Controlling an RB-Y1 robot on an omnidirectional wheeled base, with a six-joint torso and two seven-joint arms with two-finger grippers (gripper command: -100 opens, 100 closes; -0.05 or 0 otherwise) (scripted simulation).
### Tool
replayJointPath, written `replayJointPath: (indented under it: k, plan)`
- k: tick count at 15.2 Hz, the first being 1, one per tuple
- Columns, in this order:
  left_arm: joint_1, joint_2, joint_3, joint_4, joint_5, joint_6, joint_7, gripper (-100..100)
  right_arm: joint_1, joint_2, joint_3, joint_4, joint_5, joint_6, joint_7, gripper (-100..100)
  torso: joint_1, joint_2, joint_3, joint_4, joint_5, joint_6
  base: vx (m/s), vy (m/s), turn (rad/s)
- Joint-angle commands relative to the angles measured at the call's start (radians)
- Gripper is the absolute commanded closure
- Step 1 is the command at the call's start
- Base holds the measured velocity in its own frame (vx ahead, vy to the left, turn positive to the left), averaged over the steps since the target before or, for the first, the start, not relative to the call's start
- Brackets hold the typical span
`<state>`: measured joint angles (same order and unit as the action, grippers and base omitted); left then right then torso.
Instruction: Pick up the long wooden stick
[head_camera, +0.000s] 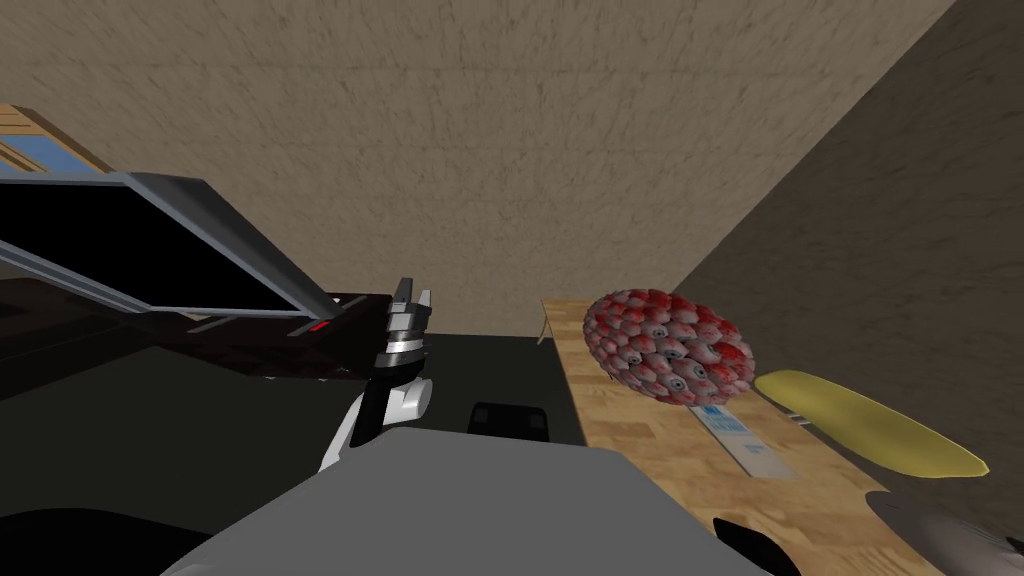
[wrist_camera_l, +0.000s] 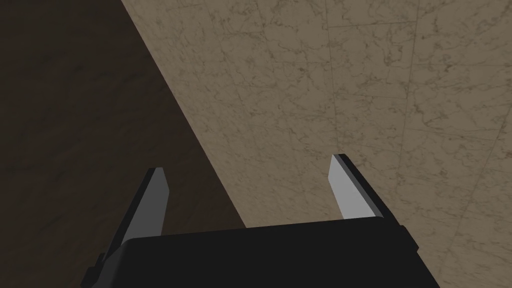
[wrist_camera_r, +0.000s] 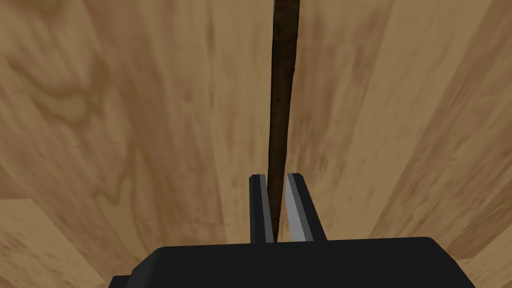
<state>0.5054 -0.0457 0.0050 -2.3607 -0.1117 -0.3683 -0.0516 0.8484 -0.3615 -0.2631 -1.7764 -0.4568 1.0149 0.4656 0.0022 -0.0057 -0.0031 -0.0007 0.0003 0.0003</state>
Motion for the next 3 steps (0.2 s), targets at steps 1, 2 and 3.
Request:
replayJointPath:
  k: [1,2,3]
  plan:
    - [0.000,0.000,0.000,0.000,0.000,0.000,0.000,0,0.018,-0.003,-0.010,-0.035,-0.010,0.022,0.003,100,0.000,0.000,0.000,0.000,0.000,0.000,0.026,0.020,-0.028]
    - [0.000,0.000,0.000,0.000,0.000,0.000,0.000,0,0.024,-0.005,-0.013,-0.045,-0.013,0.029,0.004,100,0.000,0.000,0.000,0.000,0.000,0.000,0.025,0.020,-0.028]
    - [0.000,0.000,0.000,0.000,0.000,0.000,0.000,0,0.013,-0.004,-0.008,-0.025,-0.009,0.016,0.004,100,0.000,0.000,0.000,0.000,0.000,0.000,0.014,0.011,-0.012]
